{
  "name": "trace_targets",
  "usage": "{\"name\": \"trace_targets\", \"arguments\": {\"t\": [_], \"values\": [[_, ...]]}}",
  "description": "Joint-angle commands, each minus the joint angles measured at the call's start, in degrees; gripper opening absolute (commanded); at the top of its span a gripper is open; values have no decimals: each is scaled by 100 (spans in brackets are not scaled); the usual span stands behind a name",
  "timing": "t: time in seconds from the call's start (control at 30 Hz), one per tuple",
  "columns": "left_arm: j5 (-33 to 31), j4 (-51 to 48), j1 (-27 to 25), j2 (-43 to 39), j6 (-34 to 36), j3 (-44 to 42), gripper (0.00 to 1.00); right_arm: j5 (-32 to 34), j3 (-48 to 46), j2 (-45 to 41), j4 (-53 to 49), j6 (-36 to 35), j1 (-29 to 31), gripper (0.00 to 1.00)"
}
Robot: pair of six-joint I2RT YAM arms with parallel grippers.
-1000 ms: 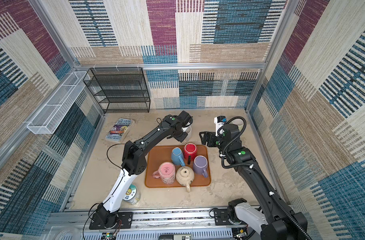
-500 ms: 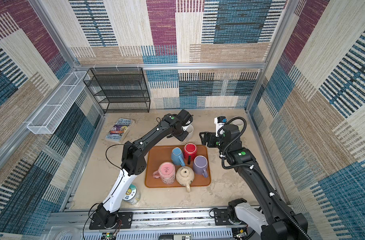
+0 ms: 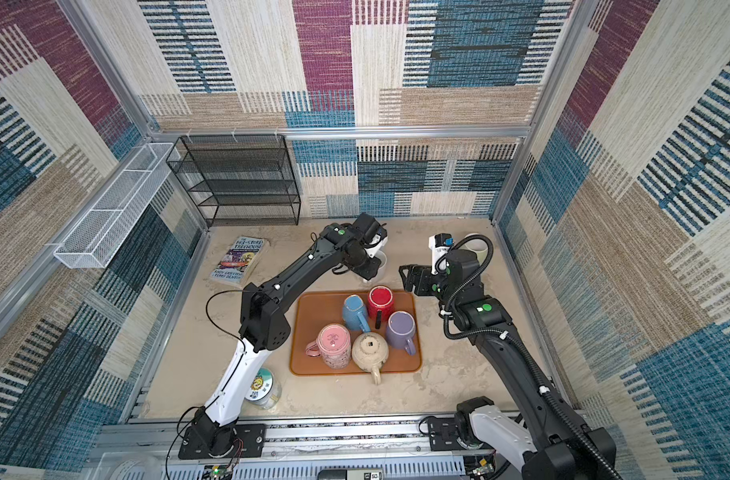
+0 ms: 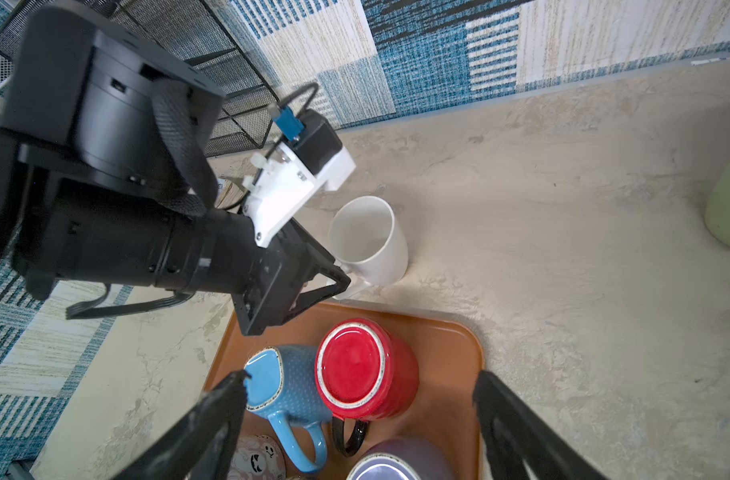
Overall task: Turn the mug right side up
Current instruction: 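Set the white mug upright on the table and open the left gripper, then grasp the white mug with the right gripper while the left gripper draws back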
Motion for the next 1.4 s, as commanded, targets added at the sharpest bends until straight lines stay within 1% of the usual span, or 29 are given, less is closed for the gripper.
{"name": "trace_targets", "arguments": {"t": [0.0, 0.07, 0.1, 0.2, 0.37, 0.6, 0.7, 0.87, 1.0, 1.1, 1.23, 1.37], "values": [[299, 22, 109, -290, -323, -36, 47, 96, 80, 65, -79, -14, 3, 87], [410, 85, 168, -523, -403, -148, 50, 121, 153, 195, -162, 6, 1, 87], [446, 142, 204, -669, -437, -270, 54, 126, 184, 286, -195, 21, 15, 86], [511, 432, 263, -1230, -525, -807, 59, 247, 267, 501, -225, 94, 166, 86], [501, 1195, 320, -2501, -675, -2284, 63, 694, 396, 897, -179, 307, 611, 86], [276, 2188, 377, -4534, -887, -4735, 65, 1343, 607, 1706, -28, 848, 1237, 85], [192, 2388, 402, -5364, -977, -5685, 66, 1460, 812, 2120, 37, 1024, 1387, 84], [87, 2398, 534, -6633, -996, -6942, 67, 1677, 1267, 2811, 73, 1176, 1543, 82], [93, 2261, 671, -7433, -979, -7652, 68, 1815, 1618, 3295, 49, 1273, 1623, 79], [148, 2164, 740, -7867, -927, -8028, 68, 1885, 1849, 3616, 11, 1333, 1676, 77], [141, 1971, 813, -8215, -806, -8260, 68, 1993, 2074, 3971, -39, 1436, 1748, 77], [196, 2007, 881, -8479, -750, -8497, 68, 2114, 2339, 4390, -144, 1480, 1810, 76]]}}
